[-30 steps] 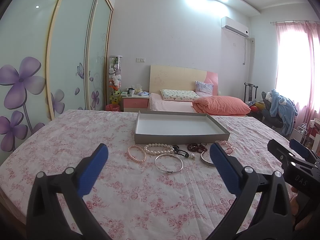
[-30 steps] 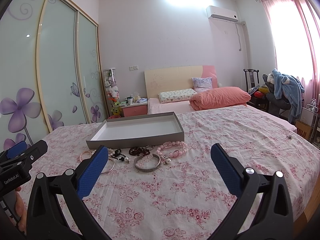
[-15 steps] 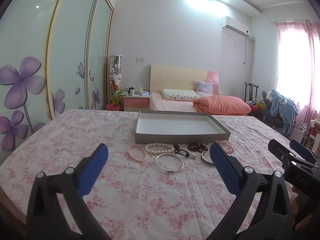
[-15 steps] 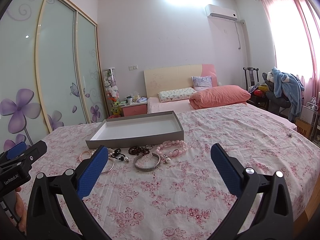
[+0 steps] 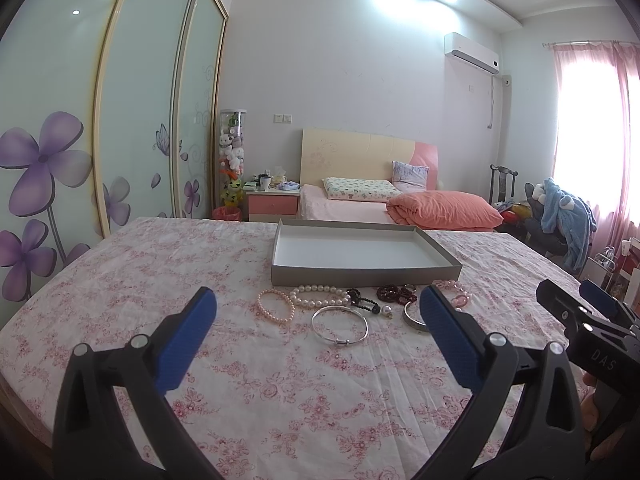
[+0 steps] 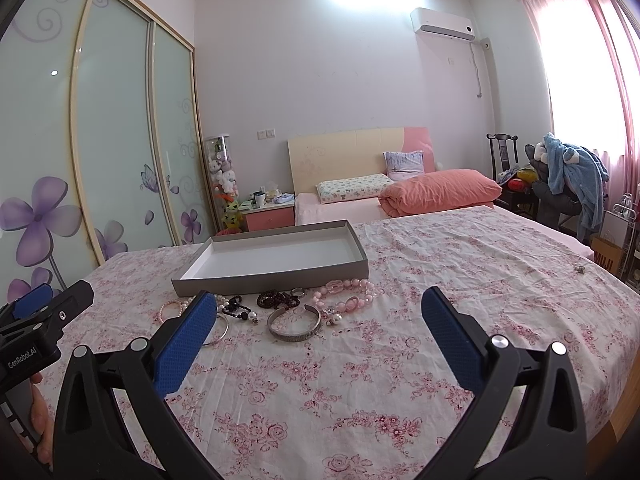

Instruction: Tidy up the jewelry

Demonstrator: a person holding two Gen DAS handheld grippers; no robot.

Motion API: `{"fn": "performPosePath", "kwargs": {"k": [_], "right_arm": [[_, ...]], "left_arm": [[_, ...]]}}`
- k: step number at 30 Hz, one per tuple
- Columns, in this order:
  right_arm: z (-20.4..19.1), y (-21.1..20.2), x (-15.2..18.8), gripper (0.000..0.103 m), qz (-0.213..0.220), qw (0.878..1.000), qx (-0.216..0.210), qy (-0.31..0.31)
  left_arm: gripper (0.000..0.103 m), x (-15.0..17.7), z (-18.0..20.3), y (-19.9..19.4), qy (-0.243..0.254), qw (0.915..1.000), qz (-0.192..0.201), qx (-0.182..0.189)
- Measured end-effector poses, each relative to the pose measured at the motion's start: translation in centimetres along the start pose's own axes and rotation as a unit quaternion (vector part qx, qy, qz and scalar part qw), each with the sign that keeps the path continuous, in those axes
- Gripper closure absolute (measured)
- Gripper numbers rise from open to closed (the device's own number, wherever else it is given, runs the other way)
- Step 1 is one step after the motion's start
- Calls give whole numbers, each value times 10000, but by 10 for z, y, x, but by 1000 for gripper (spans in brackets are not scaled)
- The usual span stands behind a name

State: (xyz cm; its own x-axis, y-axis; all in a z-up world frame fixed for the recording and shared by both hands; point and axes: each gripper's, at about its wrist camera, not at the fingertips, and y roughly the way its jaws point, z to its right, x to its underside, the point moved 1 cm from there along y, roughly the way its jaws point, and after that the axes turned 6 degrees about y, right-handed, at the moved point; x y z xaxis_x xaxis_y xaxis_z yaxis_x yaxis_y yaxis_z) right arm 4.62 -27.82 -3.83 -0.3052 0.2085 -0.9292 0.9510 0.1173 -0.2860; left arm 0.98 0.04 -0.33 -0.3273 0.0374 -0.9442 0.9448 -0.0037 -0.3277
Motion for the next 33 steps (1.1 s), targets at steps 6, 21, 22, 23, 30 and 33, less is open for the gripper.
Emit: {"fn": "performPosePath", "kwargs": {"k": [6, 21, 22, 23, 30, 33], "right_arm": [[0, 0, 0, 2, -8, 10000, -4, 5], [-1, 1, -2, 2, -21, 10000, -4, 13], [-1, 1, -3, 2, -21, 10000, -4, 14], [-2, 0, -4, 2, -26, 10000, -4, 15], [1, 11, 6, 2, -197, 9998, -41, 52], [5, 30, 10, 2, -505, 9986, -60, 108]], "left_arm": [[4, 0, 0, 0, 0, 10000, -3, -1], [4, 0, 0, 0, 2, 10000, -15, 10], [4, 0, 0, 0, 4, 10000, -20, 11], [4, 0, 1, 0, 7, 10000, -27, 14], [4, 5, 4, 9, 16, 9999, -102, 9], [4, 6, 1, 22, -8, 9996, -265, -7]]}}
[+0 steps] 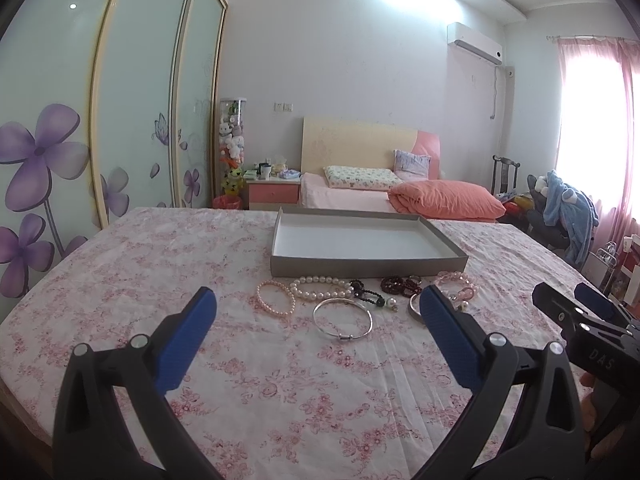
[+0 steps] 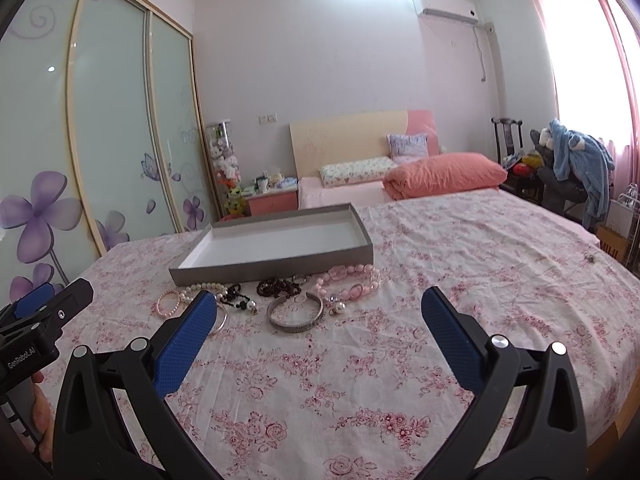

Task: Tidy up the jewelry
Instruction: 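Grasp the thin silver bangle with the left tool while the right tool grasps the pearl earring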

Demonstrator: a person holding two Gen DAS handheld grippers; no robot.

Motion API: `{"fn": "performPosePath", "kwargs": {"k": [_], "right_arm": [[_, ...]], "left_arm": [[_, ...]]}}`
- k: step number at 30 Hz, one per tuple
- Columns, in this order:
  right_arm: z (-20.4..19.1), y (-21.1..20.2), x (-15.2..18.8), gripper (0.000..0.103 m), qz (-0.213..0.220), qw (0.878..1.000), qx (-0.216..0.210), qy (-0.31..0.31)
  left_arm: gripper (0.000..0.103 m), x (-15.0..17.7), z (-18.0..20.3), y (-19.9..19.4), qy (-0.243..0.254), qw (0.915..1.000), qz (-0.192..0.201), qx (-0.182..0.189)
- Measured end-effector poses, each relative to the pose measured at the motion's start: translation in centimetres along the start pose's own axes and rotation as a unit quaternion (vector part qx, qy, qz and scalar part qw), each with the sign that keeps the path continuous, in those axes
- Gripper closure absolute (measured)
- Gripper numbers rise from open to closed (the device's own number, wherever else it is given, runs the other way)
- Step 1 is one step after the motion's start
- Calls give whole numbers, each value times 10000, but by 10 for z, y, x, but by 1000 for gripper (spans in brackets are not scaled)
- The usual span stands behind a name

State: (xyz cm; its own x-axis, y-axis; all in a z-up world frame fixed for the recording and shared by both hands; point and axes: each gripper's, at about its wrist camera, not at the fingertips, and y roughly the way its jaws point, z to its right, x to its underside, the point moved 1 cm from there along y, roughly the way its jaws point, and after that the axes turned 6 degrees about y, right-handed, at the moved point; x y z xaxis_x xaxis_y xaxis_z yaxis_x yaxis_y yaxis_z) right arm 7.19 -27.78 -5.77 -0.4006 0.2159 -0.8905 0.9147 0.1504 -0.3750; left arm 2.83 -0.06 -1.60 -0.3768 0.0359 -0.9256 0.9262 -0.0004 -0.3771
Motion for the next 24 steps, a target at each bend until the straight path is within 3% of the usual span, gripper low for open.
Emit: {"fn": "performPosePath", "kwargs": {"k": [4, 9, 14, 24], "right_arm": [[4, 26, -7, 5, -512, 9986, 151, -29], [15, 71, -11, 39, -1348, 9901, 393, 76], [30, 114, 1, 64, -2303, 9713, 484, 353], [11, 131, 2, 75, -2468, 9678, 484, -104]], "left_arm": [[4, 0, -7, 18, -76, 9994, -336, -7], [4, 2, -13, 51, -149, 9952, -964, -45], [4, 10, -18, 84, -158, 9875, -1569, 42], [4, 12, -3, 113, 72, 9809, -1929, 234]]}}
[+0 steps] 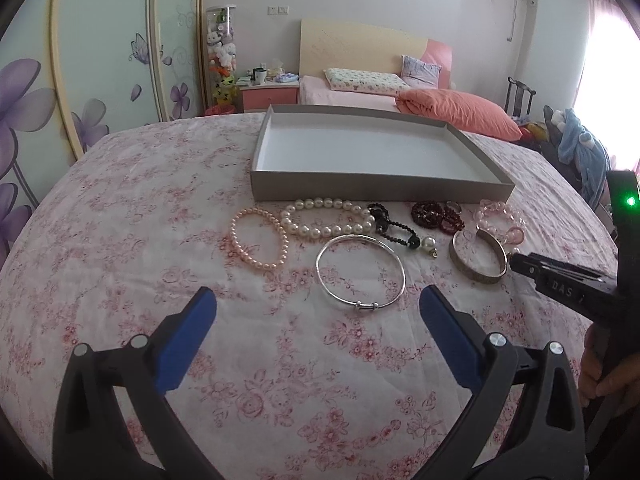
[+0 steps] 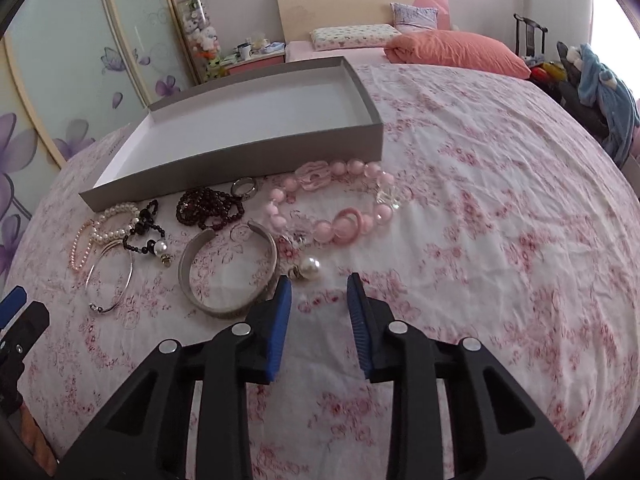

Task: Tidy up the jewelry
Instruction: 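Grasp the thin silver bangle with the left tool while the right tool grasps the pearl earring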

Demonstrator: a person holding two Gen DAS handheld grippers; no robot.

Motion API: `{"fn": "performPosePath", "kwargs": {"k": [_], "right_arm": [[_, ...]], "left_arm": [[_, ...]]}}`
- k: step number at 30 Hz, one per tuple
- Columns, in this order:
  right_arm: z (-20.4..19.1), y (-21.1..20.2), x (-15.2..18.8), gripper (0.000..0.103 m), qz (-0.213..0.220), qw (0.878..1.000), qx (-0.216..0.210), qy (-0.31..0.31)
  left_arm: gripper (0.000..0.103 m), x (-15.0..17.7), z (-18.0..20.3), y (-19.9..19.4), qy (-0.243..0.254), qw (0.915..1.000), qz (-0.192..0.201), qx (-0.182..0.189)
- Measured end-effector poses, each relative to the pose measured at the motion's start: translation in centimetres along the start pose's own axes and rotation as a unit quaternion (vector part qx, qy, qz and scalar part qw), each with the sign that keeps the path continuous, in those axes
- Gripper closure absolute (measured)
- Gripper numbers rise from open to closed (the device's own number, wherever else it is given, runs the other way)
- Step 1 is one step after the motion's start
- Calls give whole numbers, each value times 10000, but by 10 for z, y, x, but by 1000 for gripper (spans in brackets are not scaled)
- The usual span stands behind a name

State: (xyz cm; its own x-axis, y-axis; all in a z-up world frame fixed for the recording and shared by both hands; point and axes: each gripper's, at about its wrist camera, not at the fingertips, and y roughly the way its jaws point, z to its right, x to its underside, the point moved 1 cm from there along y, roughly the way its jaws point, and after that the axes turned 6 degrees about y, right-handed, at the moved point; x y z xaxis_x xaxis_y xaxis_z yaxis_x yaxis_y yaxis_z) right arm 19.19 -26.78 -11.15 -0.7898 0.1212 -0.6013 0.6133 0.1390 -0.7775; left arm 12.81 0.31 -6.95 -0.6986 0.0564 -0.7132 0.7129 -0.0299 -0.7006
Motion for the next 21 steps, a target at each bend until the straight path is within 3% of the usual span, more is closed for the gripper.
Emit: {"fn": "performPosePath", "kwargs": {"k": [6, 13, 21], "right_arm": [[-7, 6, -8, 86, 92, 9996, 155, -210], [1, 6, -11, 86, 86, 9999, 53, -73], [5, 6, -14, 86, 80, 9999, -59, 30]], "left_arm": [[4, -7, 10, 16, 120, 9996, -251, 31], [4, -14, 18, 41, 156, 9979, -635, -11], [17, -25, 32, 71, 217, 9948, -990, -112]]}}
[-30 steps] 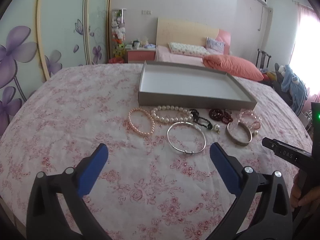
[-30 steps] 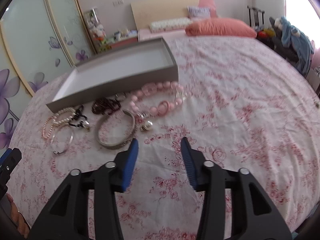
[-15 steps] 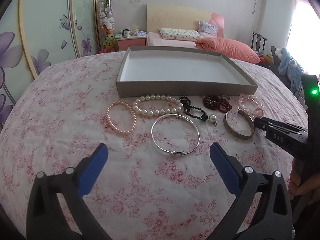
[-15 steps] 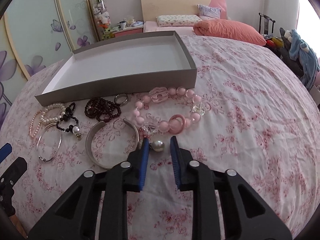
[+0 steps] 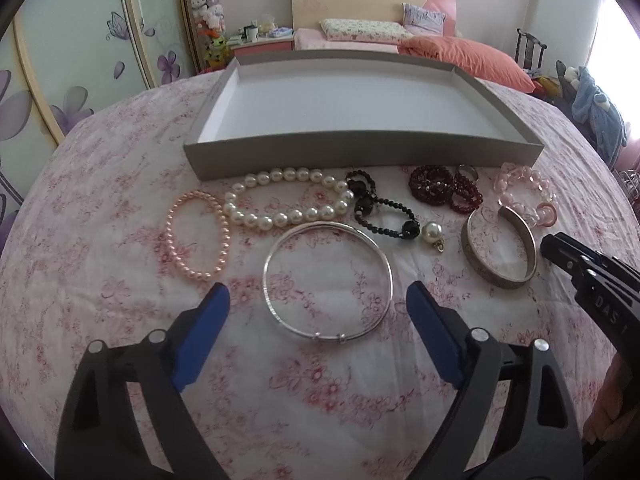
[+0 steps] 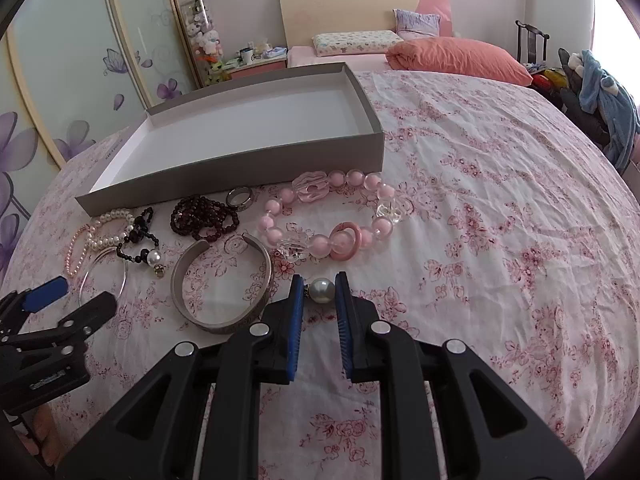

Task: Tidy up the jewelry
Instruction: 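Grasp the thin silver bangle with the left tool while the right tool grasps the pearl earring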

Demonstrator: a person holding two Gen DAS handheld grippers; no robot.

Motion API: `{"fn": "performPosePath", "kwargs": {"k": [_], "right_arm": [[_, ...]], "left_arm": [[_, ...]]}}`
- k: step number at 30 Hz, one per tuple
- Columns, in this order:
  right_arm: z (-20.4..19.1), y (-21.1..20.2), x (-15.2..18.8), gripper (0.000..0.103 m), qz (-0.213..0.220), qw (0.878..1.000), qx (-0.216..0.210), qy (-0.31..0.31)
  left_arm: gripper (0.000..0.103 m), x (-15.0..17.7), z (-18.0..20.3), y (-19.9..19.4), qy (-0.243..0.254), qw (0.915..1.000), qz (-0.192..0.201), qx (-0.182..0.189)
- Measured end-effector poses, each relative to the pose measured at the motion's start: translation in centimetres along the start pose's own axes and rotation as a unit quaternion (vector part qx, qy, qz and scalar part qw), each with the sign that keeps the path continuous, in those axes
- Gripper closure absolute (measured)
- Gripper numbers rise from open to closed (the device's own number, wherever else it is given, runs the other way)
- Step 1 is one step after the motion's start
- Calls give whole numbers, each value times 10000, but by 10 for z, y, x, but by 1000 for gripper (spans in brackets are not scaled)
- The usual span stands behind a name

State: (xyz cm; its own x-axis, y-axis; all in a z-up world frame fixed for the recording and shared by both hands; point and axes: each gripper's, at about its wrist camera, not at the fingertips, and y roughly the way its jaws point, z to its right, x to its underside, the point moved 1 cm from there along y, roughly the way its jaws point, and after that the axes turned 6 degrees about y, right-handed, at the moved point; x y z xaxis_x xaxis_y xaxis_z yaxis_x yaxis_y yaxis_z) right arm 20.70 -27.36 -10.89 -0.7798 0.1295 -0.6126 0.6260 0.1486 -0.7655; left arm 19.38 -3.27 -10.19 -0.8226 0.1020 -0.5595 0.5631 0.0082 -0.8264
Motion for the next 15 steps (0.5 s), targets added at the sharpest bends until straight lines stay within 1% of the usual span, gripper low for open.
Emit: {"fn": "performPosePath", "kwargs": {"k": [1, 3, 10, 12, 14, 15], "right_arm": [[0, 0, 0, 86, -1, 10000, -6, 2], [0, 1, 0, 86, 1, 10000, -19, 6], [2, 3, -2, 86, 3, 10000, -34, 7], [2, 3, -2, 86, 3, 10000, -30, 6], [2, 3, -2, 86, 4, 10000, -31, 7], [2, 3, -2, 86, 3, 10000, -31, 8]], "left_arm": [[18, -1, 1, 4, -15, 10000, -57, 7], [18, -6, 3, 8, -6, 10000, -30, -51], [18, -17, 5, 17, -36, 10000, 12, -64], [22, -17, 5, 17, -31, 10000, 62, -61], [32, -16, 6, 14, -20, 9999, 117, -67], [34, -17, 5, 14, -29, 9999, 137, -64]]}}
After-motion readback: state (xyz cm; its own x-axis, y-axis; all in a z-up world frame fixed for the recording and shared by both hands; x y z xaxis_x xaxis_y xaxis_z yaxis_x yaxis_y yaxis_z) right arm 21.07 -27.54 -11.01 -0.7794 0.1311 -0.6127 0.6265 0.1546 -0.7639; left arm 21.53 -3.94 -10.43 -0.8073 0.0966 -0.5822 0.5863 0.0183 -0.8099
